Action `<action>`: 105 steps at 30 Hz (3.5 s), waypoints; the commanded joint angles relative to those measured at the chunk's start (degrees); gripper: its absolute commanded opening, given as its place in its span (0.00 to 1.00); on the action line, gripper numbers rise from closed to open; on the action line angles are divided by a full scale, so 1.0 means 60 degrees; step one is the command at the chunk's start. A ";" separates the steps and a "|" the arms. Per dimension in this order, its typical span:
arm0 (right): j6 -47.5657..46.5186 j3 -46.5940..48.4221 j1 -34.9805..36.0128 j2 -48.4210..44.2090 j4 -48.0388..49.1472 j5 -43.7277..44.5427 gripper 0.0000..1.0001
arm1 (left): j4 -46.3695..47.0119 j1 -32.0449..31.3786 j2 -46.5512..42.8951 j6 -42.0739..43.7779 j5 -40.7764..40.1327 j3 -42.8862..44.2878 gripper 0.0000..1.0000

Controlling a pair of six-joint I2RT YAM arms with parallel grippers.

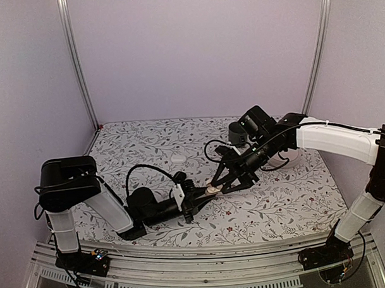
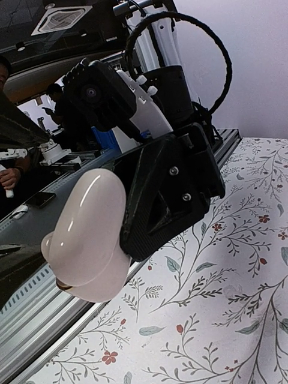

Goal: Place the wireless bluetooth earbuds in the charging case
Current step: Adjust the right earbud in the right side groove of the charging case, then close the charging case.

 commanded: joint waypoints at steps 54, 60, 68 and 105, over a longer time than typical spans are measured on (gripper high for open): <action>-0.0173 -0.4473 0.1267 -0.2085 0.9753 0.3706 0.41 | 0.0968 0.0100 -0.4845 -0.4882 0.1620 -0.2402 0.00; -0.0751 -0.3303 0.1930 -0.1065 1.0108 0.3393 0.41 | 0.0875 0.0092 -0.4913 -0.5267 0.1433 -0.2300 0.00; -0.0774 -0.2922 0.2210 -0.0775 1.0779 0.2838 0.41 | 0.1507 0.0099 -0.4184 -0.5897 0.1283 -0.2210 0.00; 0.0768 -0.5002 0.1268 -0.3981 0.8677 0.6121 0.47 | -0.6585 0.2358 -0.7845 -0.7304 -0.0455 -0.1974 0.00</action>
